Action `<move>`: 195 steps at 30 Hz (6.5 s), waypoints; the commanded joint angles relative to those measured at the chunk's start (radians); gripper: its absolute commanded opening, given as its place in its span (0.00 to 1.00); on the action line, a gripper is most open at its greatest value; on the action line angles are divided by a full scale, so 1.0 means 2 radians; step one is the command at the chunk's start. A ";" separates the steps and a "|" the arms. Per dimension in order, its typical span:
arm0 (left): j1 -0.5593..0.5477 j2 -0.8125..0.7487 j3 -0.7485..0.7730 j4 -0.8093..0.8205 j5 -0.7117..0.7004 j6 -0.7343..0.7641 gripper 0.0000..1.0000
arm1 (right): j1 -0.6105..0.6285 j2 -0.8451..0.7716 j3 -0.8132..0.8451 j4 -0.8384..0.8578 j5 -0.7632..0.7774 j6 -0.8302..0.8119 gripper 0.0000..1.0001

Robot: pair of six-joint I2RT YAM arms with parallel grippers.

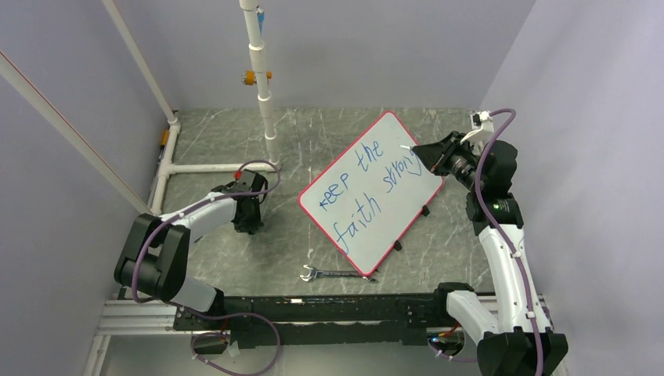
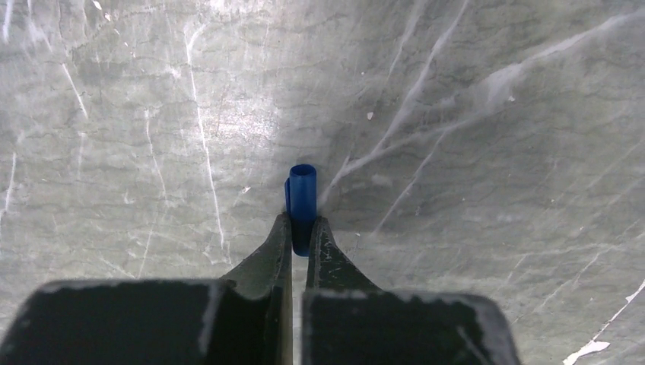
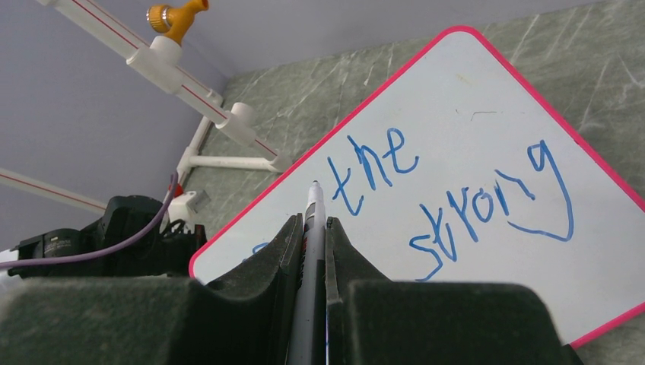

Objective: Write a sentence on the whiteboard
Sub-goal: Close the whiteboard marker at the center of the board.

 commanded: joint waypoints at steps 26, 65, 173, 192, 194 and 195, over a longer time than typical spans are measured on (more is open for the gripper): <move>-0.026 -0.192 0.100 -0.058 0.141 0.053 0.00 | 0.129 0.046 0.048 0.034 0.004 0.003 0.00; -0.068 -0.344 0.011 0.119 0.334 0.411 0.00 | 0.290 0.179 0.139 -0.021 -0.111 -0.052 0.00; -0.089 -0.346 0.012 0.101 0.322 0.404 0.00 | 0.370 0.239 0.159 -0.013 -0.068 -0.047 0.00; -0.089 -0.349 0.009 0.103 0.342 0.404 0.00 | 0.399 0.303 0.236 -0.092 -0.069 -0.110 0.00; -0.089 -0.349 0.009 0.104 0.341 0.404 0.00 | 0.403 0.313 0.250 -0.109 -0.071 -0.125 0.00; -0.089 -0.349 0.009 0.104 0.341 0.405 0.00 | 0.406 0.318 0.257 -0.118 -0.072 -0.132 0.00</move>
